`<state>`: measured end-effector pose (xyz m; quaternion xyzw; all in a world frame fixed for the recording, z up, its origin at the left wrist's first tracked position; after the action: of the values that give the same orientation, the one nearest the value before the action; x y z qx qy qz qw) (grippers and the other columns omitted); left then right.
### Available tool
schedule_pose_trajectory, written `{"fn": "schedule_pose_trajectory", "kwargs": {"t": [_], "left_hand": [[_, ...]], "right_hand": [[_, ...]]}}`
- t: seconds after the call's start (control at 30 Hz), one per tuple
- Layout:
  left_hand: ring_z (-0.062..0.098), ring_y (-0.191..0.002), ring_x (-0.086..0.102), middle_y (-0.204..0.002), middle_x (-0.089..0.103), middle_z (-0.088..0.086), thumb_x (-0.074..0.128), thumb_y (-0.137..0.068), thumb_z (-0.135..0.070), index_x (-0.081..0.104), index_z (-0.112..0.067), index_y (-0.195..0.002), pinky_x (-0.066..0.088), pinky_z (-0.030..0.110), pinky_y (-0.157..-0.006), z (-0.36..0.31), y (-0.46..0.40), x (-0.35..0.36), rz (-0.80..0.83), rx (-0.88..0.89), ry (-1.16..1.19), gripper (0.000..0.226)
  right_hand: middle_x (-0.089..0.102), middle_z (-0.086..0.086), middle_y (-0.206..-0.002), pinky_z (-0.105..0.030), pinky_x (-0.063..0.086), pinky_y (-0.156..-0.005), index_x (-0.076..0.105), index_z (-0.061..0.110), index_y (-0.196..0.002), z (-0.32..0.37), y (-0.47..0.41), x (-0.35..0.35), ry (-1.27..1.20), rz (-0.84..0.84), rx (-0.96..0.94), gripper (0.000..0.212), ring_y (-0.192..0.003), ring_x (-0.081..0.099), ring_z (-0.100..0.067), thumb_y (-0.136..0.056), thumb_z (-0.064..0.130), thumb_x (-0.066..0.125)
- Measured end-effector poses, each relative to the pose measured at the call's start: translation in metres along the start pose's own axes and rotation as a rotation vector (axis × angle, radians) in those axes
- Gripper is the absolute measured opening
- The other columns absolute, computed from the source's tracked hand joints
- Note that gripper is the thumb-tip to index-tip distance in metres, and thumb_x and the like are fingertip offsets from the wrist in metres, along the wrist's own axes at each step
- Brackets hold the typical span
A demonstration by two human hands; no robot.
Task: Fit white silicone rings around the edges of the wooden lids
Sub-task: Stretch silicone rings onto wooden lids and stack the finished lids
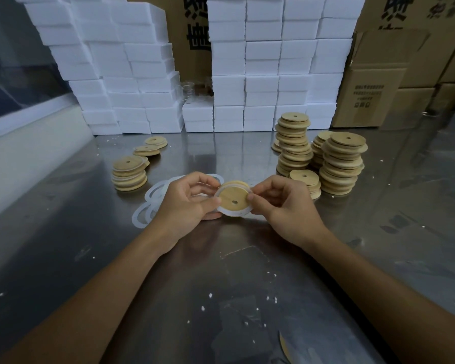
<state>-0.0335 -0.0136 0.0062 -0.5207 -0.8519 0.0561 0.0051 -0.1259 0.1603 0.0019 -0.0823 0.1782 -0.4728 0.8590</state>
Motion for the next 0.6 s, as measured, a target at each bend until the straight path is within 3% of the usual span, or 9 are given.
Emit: {"fn": "schedule_pose_trajectory", "kwargs": {"t": [0.07, 0.17, 0.27, 0.47, 0.6], "left_hand": [[0.023, -0.093, 0.072, -0.103, 0.072, 0.007, 0.071, -0.083, 0.001, 0.067, -0.013, -0.103, 0.061, 0.041, -0.074, -0.0017, 0.0009, 0.0031, -0.012, 0.066, -0.056, 0.024], [0.012, -0.094, 0.070, -0.103, 0.073, -0.003, 0.076, -0.082, -0.009, 0.071, -0.021, -0.107, 0.058, 0.026, -0.079, -0.0044, 0.0016, 0.0072, 0.007, 0.234, -0.237, 0.028], [0.007, -0.090, 0.070, -0.098, 0.073, -0.009, 0.076, -0.081, -0.010, 0.074, -0.022, -0.101, 0.055, 0.017, -0.079, -0.0056, 0.0022, 0.0096, 0.004, 0.332, -0.360, 0.024], [0.019, -0.084, 0.074, -0.094, 0.076, 0.005, 0.078, -0.075, -0.010, 0.075, -0.013, -0.096, 0.060, 0.027, -0.073, -0.0015, 0.0010, 0.0071, -0.030, 0.211, -0.114, 0.022], [0.022, -0.087, 0.074, -0.094, 0.076, 0.005, 0.078, -0.063, -0.021, 0.072, -0.008, -0.097, 0.061, 0.031, -0.070, 0.0007, 0.0002, 0.0057, -0.021, 0.103, 0.015, 0.036]], "right_hand": [[0.076, -0.003, -0.085, -0.035, 0.061, -0.076, 0.070, 0.005, -0.090, 0.0006, 0.0009, 0.0021, 0.092, -0.015, -0.087, 0.004, -0.080, 0.074, -0.014, -0.087, 0.004, 0.073], [0.074, 0.007, -0.088, -0.021, 0.058, -0.073, 0.071, 0.012, -0.093, 0.0051, 0.0029, 0.0025, 0.269, 0.032, -0.262, 0.005, -0.083, 0.070, -0.004, -0.088, 0.010, 0.072], [0.073, 0.008, -0.090, -0.019, 0.057, -0.075, 0.071, 0.013, -0.098, 0.0070, 0.0039, 0.0022, 0.360, 0.056, -0.339, 0.008, -0.086, 0.068, -0.003, -0.090, 0.013, 0.069], [0.072, 0.009, -0.085, -0.018, 0.055, -0.066, 0.067, 0.014, -0.090, 0.0028, 0.0020, 0.0061, 0.176, -0.006, -0.176, 0.004, -0.077, 0.071, -0.005, -0.090, 0.015, 0.071], [0.073, 0.003, -0.086, -0.035, 0.059, -0.069, 0.066, 0.017, -0.088, 0.0003, 0.0002, 0.0043, 0.089, 0.039, -0.067, 0.006, -0.072, 0.072, -0.016, -0.091, 0.015, 0.070]]}}
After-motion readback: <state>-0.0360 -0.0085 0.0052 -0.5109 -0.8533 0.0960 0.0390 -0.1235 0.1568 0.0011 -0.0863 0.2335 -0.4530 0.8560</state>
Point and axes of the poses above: each hand's wrist, its own y-axis away from the middle knuckle, its own x-axis out of the palm, z = x × y, the point moved 1 cm from there along -y, towards the middle knuckle
